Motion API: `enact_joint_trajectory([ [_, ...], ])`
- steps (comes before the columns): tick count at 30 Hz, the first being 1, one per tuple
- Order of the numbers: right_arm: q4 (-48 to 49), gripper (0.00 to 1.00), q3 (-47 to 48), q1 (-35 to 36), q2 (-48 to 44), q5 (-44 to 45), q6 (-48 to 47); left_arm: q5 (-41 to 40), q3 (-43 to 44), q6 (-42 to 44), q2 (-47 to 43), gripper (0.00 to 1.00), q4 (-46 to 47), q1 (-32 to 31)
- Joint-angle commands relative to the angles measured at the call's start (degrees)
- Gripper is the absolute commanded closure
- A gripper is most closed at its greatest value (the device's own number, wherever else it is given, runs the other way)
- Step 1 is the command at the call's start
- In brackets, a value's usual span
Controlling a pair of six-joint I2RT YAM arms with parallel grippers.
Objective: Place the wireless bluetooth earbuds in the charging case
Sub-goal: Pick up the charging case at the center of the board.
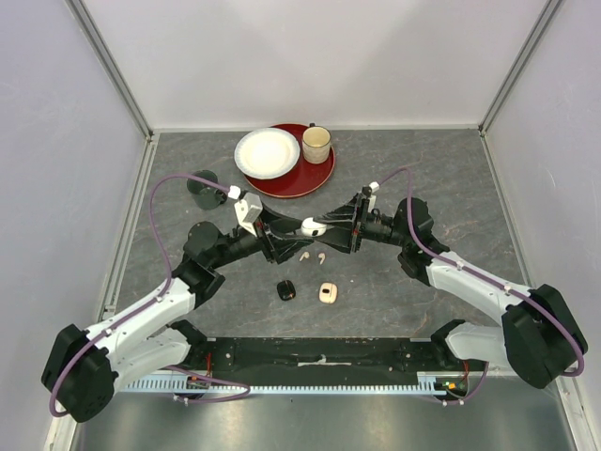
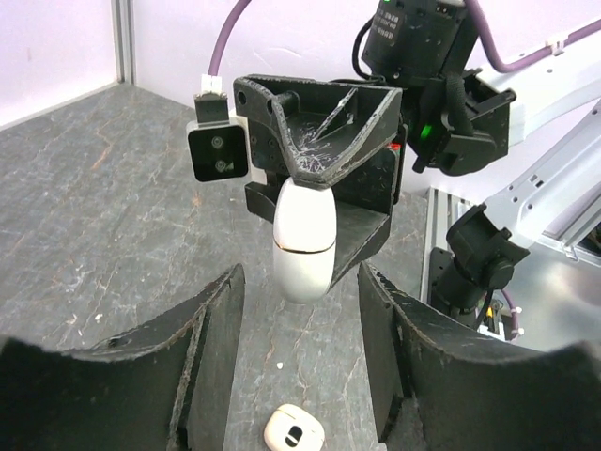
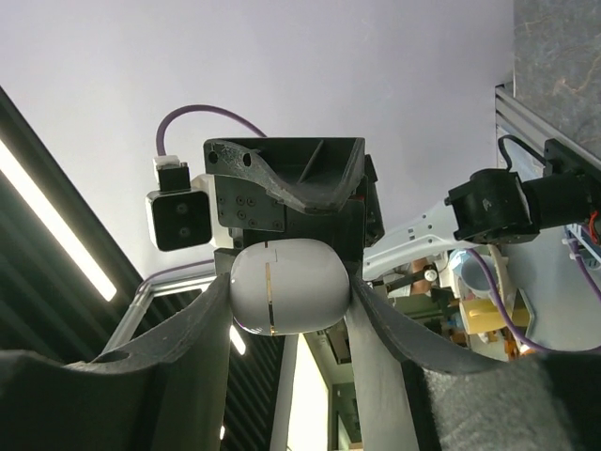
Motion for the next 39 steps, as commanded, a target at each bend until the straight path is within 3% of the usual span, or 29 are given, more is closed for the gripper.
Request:
enact_joint_trajectory([
  [1, 6.79, 0.99, -0.31, -0.06, 0.27, -0.32, 4.18, 0.75, -0.76, -3.31, 1.09, 0.43, 8.96, -0.03],
  [11, 7.32, 1.0, 0.57, 0.11, 1.24, -1.38, 4.1, 4.18, 1.35, -5.69, 5.48, 0.53, 12.84, -0.03],
  [25, 8.02, 1.0, -0.05, 0.55, 2.29, -1.65, 3.83, 4.18, 1.62, -7.97, 7.85, 0.55, 16.88, -0.47],
  [31, 8.38, 1.0, -0.05, 0.73, 1.94, -1.56, 3.92, 4.09, 1.44, -8.33, 8.56, 0.68, 17.23, -0.82],
  [35, 8.38, 1.0, -0.22, 0.73, 1.85, -1.56, 4.01, 3.74, 1.61, -8.33, 9.09, 0.88, 17.67, -1.26],
  [39, 8.55, 0.97, -0.57, 0.73, 1.85, -1.64, 3.92, 4.62, 2.05, -8.15, 9.79, 0.98, 17.32, -1.43],
])
